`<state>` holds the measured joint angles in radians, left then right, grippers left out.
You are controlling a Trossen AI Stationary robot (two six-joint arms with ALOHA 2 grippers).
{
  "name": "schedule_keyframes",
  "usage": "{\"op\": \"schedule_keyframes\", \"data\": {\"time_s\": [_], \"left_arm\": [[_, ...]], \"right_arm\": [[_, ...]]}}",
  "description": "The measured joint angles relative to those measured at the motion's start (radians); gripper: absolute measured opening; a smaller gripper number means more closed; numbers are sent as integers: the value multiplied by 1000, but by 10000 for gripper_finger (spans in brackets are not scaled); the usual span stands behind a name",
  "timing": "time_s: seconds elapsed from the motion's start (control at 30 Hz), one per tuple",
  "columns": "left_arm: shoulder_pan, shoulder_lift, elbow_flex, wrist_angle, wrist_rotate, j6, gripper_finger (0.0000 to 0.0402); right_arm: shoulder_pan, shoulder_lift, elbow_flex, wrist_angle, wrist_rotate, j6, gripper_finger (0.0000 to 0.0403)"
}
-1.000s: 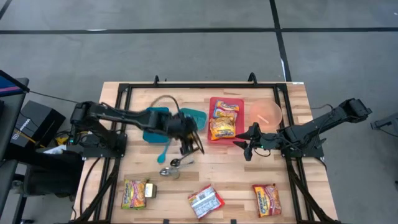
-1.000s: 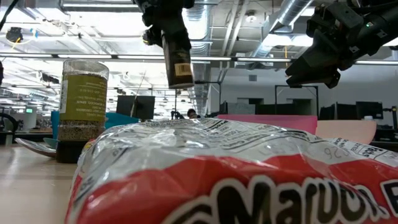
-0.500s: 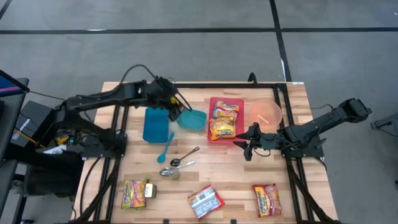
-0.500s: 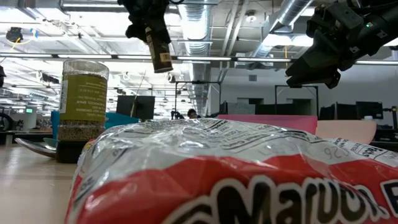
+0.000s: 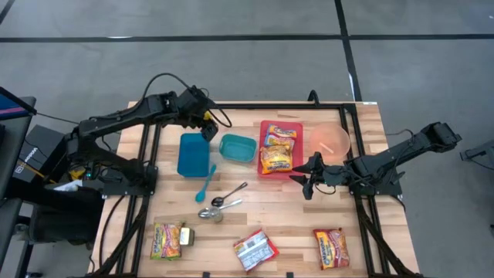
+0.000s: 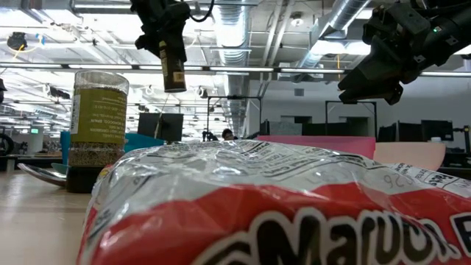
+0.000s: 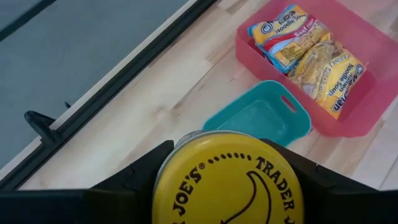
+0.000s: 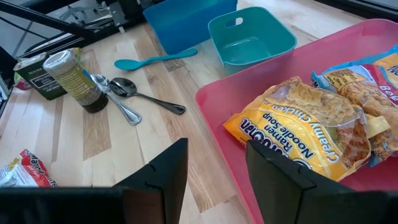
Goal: Pick & Place Food Item
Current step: Put the yellow seasoning bottle into the blue bin
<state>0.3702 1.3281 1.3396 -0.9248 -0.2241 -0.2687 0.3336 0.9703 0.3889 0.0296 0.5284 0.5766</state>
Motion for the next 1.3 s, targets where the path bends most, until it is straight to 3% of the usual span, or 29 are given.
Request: {"op": "schedule_keyframes", "data": {"time_s": [0.43, 1.3], "left_arm": [[26, 0, -8, -78, 1, -27, 214], [99, -34, -331, 54, -6, -24, 214]], "right_arm": [[0, 0, 0, 0, 0, 0, 156], [0, 0, 0, 0, 0, 0, 156]]}}
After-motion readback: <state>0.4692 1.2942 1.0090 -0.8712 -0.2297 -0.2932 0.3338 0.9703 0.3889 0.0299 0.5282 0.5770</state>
